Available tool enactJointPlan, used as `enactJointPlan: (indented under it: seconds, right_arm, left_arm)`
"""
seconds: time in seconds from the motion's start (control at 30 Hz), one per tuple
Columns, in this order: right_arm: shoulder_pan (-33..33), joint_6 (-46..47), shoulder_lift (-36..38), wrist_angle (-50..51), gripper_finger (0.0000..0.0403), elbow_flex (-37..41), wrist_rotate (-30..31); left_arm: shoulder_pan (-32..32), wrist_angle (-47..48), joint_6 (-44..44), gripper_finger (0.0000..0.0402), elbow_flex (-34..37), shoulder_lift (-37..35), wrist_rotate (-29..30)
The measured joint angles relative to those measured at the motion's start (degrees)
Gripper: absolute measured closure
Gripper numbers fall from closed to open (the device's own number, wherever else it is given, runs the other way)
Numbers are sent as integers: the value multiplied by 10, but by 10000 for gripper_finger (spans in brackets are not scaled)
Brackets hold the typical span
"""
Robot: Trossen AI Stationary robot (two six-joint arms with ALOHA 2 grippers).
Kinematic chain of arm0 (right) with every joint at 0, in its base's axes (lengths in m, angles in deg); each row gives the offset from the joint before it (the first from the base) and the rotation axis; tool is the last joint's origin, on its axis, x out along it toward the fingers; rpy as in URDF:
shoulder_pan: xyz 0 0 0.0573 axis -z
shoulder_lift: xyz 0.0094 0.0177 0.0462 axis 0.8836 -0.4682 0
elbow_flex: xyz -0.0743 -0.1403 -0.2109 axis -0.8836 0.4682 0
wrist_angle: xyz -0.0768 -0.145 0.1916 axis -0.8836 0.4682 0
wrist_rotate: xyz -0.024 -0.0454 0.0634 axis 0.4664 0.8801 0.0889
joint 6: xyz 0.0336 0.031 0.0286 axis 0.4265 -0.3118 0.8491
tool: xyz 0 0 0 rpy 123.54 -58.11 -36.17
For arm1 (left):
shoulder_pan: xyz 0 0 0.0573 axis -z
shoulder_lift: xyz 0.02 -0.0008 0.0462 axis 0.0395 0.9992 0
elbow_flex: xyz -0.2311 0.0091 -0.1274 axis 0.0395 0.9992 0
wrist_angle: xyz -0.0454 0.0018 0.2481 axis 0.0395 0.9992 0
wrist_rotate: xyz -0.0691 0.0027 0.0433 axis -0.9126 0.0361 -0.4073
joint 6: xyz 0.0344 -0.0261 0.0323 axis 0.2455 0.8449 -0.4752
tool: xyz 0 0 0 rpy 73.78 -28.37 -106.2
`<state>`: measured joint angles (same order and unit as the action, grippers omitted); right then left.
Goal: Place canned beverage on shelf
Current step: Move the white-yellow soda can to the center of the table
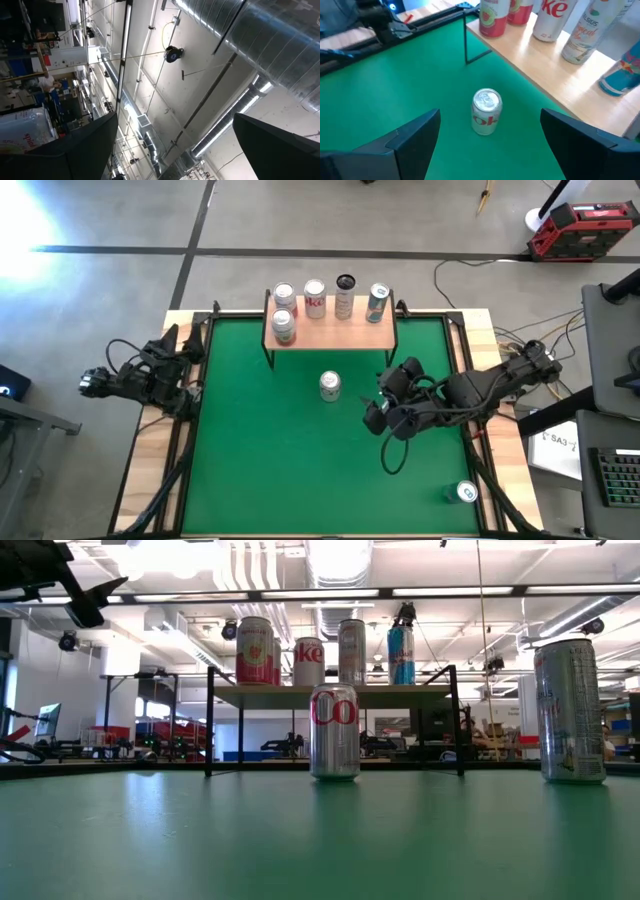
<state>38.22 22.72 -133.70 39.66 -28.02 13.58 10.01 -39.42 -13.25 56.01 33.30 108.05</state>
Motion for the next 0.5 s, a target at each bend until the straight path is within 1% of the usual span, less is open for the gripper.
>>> enactJointPlan:
  seconds: [0.13, 0.23, 0.33, 0.4, 0.5]
  right_arm:
    - [-2, 15, 0, -21, 69, 0, -12]
    - [-4, 70, -9, 0, 69, 0, -16]
    - [-9, 153, -22, 79, 69, 0, -31]
    - [-15, 216, -33, 134, 69, 0, -53]
    - [-18, 369, -53, 213, 69, 0, -108]
  left_arm:
    - [0, 0, 0, 22, 0, 0, 0]
    - [0, 0, 0, 22, 0, 0, 0]
    - [0, 1, 0, 22, 0, 0, 0]
    - [0, 2, 0, 22, 0, 0, 0]
    - [0, 4, 0, 22, 0, 0, 0]
